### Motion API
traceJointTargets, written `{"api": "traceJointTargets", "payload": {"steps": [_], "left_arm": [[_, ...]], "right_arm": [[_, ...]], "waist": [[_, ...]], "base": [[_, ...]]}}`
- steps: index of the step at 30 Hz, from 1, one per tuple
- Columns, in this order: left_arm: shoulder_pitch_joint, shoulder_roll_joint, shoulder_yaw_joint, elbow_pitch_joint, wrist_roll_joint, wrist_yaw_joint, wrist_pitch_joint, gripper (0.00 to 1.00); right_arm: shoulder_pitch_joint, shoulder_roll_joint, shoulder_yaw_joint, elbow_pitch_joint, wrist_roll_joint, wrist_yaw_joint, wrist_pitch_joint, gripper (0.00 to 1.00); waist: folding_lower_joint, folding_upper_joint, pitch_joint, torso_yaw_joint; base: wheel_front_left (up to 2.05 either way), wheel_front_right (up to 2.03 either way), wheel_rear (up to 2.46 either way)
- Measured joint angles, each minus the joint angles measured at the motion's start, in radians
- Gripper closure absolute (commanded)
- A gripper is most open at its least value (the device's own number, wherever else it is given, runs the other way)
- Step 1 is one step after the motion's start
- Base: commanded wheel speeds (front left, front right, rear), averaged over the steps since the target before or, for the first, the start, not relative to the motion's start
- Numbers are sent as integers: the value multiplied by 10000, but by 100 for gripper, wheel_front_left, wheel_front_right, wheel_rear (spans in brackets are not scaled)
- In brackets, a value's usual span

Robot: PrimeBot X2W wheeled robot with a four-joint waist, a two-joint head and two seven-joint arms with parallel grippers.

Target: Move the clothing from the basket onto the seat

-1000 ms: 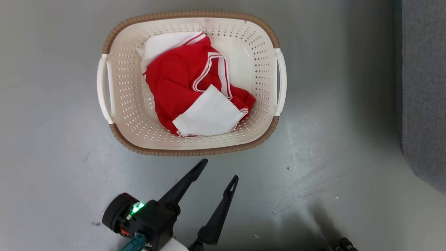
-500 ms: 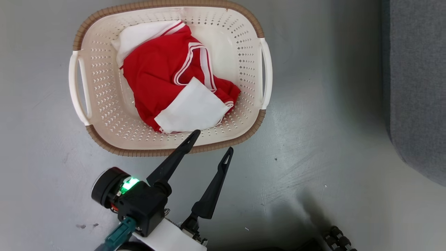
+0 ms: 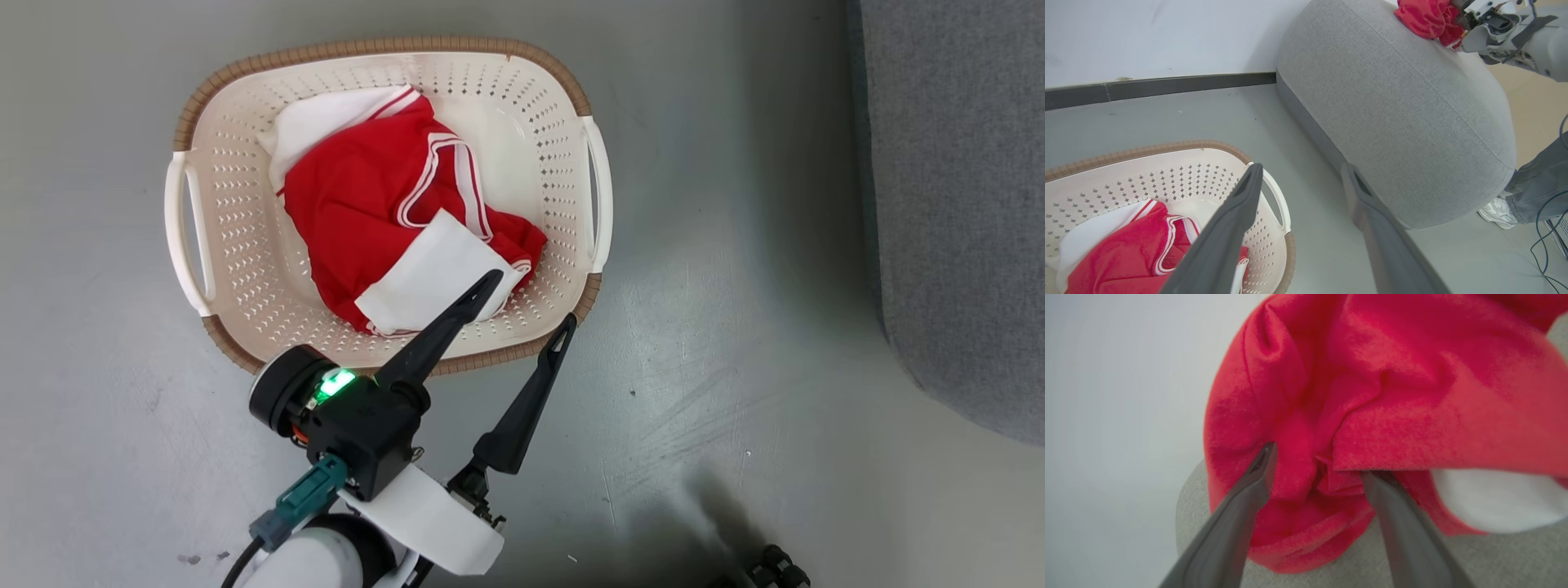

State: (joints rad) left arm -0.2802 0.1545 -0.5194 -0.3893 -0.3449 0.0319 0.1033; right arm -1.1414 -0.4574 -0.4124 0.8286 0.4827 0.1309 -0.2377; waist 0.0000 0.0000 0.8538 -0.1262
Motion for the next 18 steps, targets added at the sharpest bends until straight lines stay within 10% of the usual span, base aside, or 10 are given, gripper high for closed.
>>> {"api": "traceJointTargets", "payload": {"steps": [18], "left_arm": [[-486, -499, 717, 2082, -602, -173, -1315, 0]], "right_arm": [[2030, 1246, 1806, -1407, 456, 0, -121, 0]], "waist": [[1, 0, -1444, 191]], "base": [[0, 0, 0]]}}
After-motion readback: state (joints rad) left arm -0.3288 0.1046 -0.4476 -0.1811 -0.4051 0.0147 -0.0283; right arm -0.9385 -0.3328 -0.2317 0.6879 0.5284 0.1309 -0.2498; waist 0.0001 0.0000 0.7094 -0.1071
